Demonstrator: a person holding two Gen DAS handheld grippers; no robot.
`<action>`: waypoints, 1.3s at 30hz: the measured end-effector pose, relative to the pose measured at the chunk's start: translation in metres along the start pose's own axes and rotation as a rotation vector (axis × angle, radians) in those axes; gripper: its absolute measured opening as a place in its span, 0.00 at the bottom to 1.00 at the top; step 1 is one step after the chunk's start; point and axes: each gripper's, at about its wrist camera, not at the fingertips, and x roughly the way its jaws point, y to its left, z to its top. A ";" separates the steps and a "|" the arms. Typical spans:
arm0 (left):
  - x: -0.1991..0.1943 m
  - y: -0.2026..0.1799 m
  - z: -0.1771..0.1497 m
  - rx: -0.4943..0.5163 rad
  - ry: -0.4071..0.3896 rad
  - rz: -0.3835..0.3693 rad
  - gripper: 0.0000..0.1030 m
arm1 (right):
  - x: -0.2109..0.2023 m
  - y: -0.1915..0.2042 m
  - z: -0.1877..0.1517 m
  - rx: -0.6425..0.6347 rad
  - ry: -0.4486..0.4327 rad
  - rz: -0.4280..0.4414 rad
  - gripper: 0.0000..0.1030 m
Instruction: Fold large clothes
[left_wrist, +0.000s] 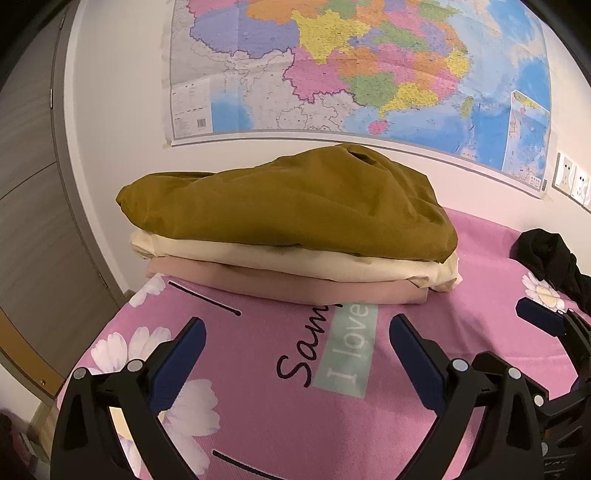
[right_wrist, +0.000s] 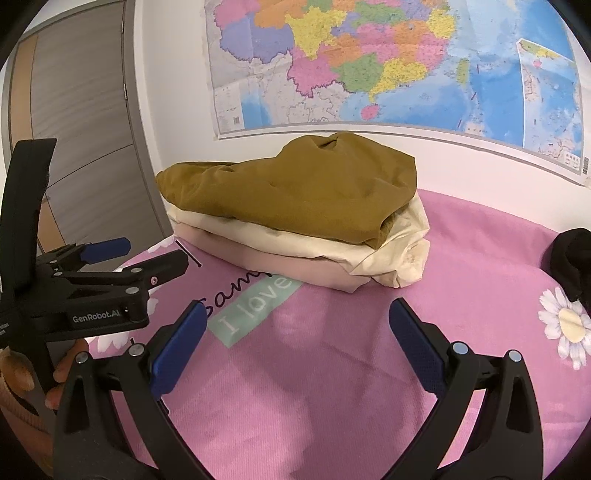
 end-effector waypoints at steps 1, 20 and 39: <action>0.000 0.000 0.000 -0.003 -0.001 0.003 0.93 | -0.001 0.000 0.000 0.002 -0.001 -0.001 0.94; -0.002 0.001 -0.006 -0.012 0.008 0.002 0.93 | -0.003 0.004 -0.001 -0.006 0.001 0.005 0.94; 0.000 0.005 -0.006 -0.020 0.018 0.001 0.93 | -0.003 0.003 -0.001 0.005 0.005 0.015 0.94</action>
